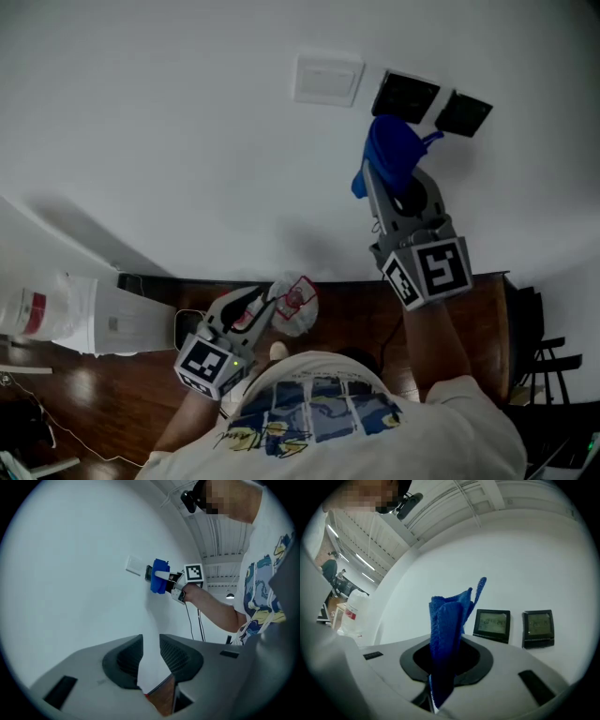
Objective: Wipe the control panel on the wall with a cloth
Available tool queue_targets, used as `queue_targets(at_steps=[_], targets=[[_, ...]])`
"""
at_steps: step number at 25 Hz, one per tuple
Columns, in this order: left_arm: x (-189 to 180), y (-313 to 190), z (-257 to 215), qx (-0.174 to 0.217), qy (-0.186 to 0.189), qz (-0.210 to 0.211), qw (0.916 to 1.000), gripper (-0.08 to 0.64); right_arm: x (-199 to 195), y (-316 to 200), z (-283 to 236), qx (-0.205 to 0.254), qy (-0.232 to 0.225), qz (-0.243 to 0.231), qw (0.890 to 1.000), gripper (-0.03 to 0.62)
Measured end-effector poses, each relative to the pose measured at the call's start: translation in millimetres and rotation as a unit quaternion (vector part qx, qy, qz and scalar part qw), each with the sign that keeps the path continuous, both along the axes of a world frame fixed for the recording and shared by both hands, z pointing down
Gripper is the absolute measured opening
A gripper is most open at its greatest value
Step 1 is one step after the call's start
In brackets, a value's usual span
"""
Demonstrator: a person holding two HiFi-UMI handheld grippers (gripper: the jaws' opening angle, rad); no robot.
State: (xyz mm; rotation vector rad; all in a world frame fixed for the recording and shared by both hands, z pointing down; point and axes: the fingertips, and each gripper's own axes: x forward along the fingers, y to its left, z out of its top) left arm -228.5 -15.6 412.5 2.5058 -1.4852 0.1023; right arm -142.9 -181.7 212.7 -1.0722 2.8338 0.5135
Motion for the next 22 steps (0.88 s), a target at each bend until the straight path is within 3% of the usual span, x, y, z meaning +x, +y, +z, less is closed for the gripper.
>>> queue_targets(at_steps=[6, 15, 20, 22], targets=[[52, 10, -3, 0.002, -0.006, -0.037, 0.9993, 0.086, 70, 59, 39, -0.042, 0.007, -0.056, 0.997, 0.077], [178, 31, -27, 0.02, -0.026, -0.098, 0.9946, 0.086, 216, 125, 93, -0.093, 0.022, -0.115, 0.989, 0.077], [242, 56, -28, 0.002, -0.033, -0.101, 0.9943, 0.086, 284, 147, 117, -0.123, 0.02, -0.124, 0.984, 0.077], [261, 61, -34, 0.002, -0.044, -0.092, 0.9948, 0.086, 306, 156, 121, -0.114, 0.021, -0.123, 0.986, 0.077]])
